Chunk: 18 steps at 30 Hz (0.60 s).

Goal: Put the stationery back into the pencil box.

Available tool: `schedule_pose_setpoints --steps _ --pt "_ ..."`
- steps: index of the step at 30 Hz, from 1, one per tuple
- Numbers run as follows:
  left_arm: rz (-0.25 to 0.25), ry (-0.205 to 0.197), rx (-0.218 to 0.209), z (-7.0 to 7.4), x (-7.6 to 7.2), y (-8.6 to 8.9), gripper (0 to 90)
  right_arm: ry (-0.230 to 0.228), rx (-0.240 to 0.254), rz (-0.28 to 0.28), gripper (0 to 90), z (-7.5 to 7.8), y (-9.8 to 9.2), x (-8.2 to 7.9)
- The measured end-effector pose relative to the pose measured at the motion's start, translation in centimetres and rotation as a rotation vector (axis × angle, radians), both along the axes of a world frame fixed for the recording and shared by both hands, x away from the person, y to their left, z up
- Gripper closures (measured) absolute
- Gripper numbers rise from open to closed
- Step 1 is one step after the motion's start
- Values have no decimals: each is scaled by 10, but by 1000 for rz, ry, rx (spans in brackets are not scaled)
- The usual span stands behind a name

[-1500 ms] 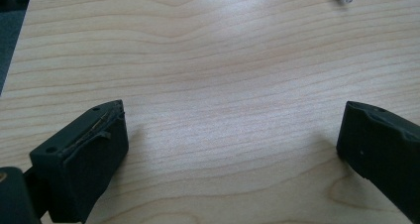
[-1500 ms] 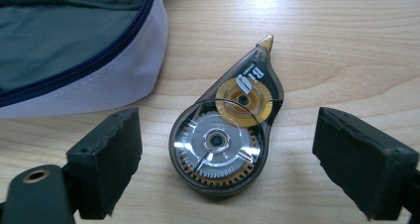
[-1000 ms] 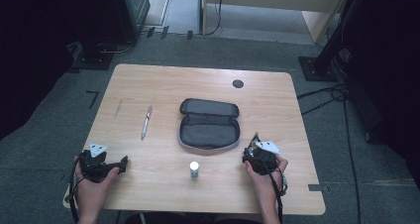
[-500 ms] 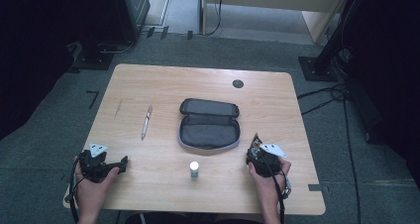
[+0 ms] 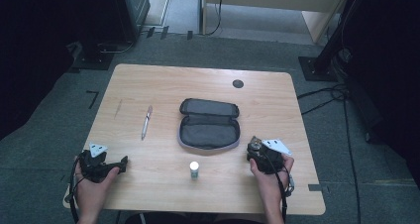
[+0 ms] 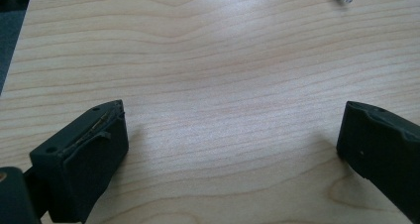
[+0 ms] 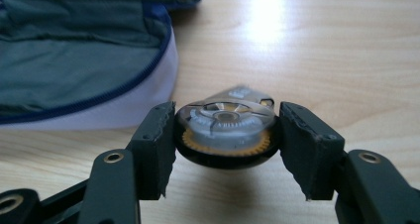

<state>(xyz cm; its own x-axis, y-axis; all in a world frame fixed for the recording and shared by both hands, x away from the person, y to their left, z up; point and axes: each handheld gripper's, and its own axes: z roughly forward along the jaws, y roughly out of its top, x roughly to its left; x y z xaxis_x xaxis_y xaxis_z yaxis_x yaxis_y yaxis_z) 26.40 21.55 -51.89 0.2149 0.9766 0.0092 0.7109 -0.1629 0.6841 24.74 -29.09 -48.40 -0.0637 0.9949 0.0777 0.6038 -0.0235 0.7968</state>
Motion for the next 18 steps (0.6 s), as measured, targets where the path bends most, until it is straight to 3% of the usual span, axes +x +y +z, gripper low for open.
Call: schedule_pose_setpoints --steps 18 --pt "0 0 0 0 0 0 0 -61 9 53 414 32 17 14"
